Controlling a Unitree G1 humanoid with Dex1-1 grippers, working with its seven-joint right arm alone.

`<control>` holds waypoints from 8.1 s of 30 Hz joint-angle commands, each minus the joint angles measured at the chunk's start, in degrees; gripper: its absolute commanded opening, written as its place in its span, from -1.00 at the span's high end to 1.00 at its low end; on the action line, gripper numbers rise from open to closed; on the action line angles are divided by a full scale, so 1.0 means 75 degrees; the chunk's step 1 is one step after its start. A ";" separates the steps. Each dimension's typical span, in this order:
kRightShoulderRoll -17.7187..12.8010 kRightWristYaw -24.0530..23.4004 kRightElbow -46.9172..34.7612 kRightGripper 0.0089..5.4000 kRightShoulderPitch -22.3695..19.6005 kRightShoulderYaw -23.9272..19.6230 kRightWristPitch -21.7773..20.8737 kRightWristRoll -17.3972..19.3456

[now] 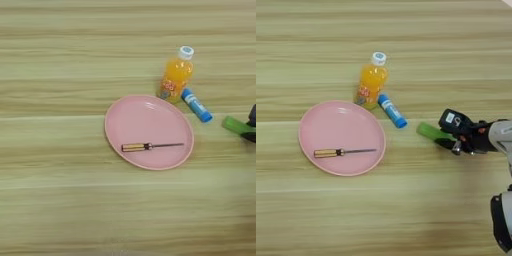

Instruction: Move the objects on the table

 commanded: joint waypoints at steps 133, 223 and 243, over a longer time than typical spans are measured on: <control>0.2243 0.1877 -0.6237 0.67 0.1733 0.0766 0.2637 0.2269; 0.1160 -0.4188 0.0203 0.68 -0.1894 -0.1318 0.0122 0.0820; 0.1547 -0.3872 0.0707 0.68 -0.1408 -0.0735 0.0094 0.0359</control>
